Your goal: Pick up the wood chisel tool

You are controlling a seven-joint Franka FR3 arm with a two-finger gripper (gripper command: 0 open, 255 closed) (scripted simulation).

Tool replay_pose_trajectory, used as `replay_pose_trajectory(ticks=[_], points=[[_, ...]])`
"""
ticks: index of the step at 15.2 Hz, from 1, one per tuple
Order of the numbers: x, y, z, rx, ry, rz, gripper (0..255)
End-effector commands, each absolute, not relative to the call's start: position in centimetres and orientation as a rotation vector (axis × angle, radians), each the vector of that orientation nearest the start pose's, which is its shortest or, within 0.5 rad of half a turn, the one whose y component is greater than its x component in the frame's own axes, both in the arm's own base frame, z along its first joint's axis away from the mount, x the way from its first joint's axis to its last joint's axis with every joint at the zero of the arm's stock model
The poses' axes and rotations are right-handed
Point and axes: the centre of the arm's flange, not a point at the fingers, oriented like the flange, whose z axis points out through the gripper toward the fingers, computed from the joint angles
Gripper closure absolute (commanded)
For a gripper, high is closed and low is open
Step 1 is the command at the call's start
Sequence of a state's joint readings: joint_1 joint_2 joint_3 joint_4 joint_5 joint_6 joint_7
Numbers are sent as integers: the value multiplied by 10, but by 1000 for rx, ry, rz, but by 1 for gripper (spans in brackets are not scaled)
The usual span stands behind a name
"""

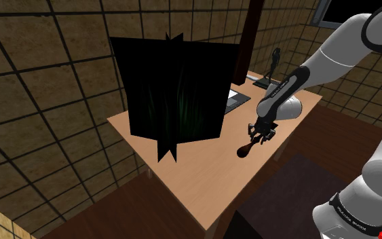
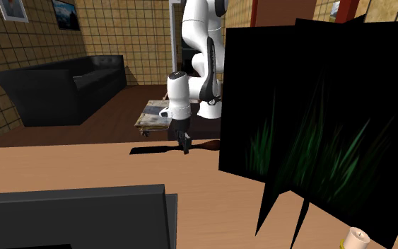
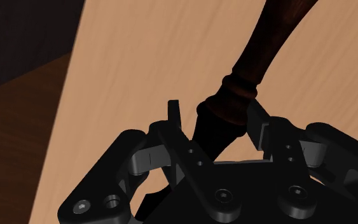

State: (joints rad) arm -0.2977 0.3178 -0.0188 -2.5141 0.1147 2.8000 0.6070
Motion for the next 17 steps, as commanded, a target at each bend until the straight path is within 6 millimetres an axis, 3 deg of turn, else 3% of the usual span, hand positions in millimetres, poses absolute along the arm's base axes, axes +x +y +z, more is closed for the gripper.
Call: replay_pose_trajectory(ticks=[1, 4, 17], points=[[433, -147, 155, -2713, 1531, 57, 255], [433, -147, 156, -2713, 1532, 57, 255], [433, -147, 224, -2713, 1532, 57, 255]])
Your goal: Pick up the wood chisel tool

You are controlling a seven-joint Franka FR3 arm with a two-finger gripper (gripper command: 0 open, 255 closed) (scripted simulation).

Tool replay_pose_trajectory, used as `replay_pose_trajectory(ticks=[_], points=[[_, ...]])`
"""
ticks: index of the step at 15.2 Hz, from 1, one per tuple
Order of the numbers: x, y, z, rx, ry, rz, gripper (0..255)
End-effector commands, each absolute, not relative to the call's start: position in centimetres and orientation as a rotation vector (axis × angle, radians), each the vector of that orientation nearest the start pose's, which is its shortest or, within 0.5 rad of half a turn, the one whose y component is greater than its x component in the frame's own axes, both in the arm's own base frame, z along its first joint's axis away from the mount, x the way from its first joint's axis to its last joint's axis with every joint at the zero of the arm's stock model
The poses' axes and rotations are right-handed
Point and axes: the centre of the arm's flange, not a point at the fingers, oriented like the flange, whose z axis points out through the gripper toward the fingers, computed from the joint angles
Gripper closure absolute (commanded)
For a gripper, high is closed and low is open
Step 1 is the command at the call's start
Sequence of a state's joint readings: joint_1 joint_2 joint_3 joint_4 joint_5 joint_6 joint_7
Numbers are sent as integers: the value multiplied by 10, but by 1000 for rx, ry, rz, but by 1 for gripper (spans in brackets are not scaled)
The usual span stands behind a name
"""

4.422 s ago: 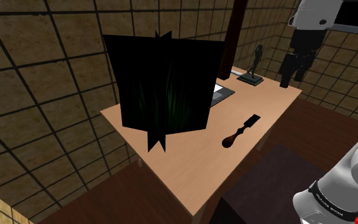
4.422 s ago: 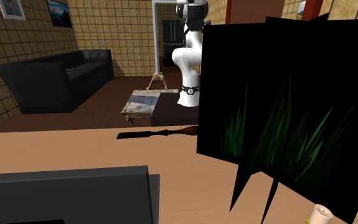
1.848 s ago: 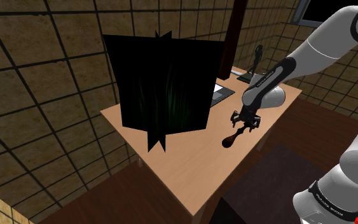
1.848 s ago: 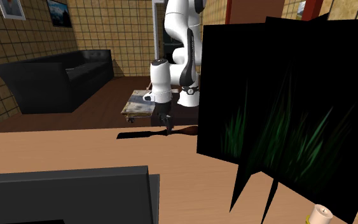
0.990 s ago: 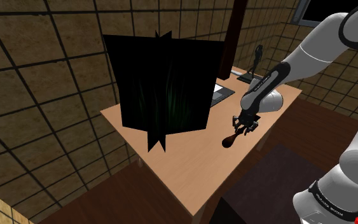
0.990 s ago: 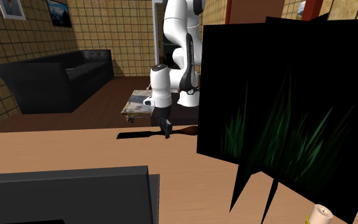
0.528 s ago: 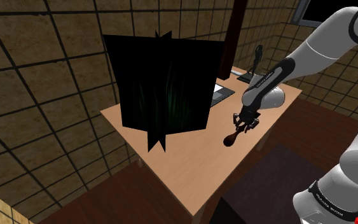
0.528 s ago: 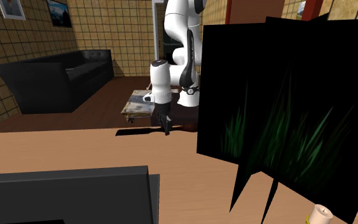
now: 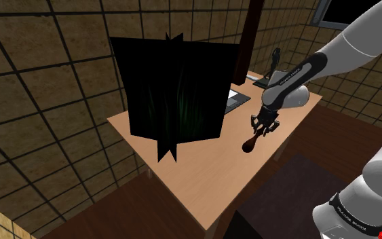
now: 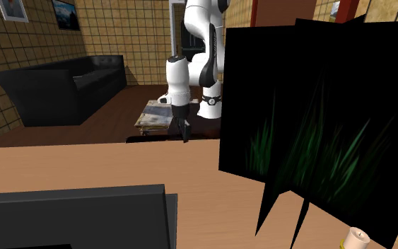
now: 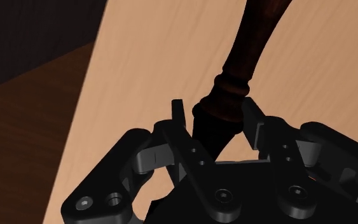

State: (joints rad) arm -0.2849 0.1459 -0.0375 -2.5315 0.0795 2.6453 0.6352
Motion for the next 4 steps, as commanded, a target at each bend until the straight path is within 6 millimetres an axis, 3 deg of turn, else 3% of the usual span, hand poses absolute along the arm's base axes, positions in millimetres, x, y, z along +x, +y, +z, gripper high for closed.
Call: replay_pose_trajectory(ticks=[1, 4], points=[[433, -147, 229, -2713, 1532, 57, 255], [433, -147, 236, -2713, 1532, 57, 255]])
